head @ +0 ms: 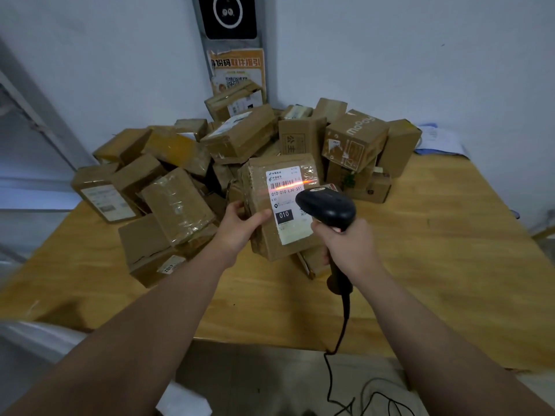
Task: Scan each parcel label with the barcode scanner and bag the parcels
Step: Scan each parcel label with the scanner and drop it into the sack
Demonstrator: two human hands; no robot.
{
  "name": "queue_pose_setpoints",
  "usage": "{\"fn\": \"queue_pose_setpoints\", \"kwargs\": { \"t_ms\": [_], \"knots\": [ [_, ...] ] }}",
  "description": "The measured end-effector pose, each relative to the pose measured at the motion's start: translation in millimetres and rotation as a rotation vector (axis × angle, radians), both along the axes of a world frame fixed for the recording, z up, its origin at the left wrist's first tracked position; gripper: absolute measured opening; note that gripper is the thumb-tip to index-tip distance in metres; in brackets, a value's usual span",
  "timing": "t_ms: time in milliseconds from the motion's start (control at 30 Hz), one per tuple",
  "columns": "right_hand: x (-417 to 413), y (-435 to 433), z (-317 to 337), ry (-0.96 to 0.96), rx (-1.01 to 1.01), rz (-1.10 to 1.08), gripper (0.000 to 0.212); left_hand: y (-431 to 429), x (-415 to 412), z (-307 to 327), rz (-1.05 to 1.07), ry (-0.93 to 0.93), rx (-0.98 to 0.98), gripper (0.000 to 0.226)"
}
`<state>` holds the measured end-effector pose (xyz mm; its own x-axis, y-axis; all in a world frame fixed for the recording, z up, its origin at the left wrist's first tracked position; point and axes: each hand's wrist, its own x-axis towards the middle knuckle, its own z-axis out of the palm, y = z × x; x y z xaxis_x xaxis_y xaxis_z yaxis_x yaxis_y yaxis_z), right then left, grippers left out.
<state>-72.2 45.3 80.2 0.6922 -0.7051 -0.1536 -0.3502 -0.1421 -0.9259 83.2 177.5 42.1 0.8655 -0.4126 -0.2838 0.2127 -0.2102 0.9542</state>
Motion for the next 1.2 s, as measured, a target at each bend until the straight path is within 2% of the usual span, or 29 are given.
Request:
{"fn": "queue_pose_setpoints", "kwargs": {
  "t_ms": [267,700,867,967,1100,1200],
  "knots": [
    [-7,8,1,-0.040,0.021,0.030,0.028,2,-5,-3,0.028,-0.001,0.013,0.088],
    [-16,10,-9,-0.106,0.048,0.079,0.018,1,-14,-6,0.037,-0.003,0.034,0.089],
    [-16,11,-14,-0.151,0.065,0.108,0.016,7,-20,-3,0.045,-0.010,-0.018,0.091],
    [-12,23,-10,-0.183,0.041,0.154,0.017,24,-30,4,0.062,-0.044,-0.072,0.096],
    [0,62,-3,-0.256,0.066,0.234,0.014,68,-38,14,0.129,-0.104,-0.132,0.077],
    [11,107,-6,-0.290,0.092,0.341,0.013,124,-41,16,0.186,-0.138,-0.113,0.085]
  ]
}}
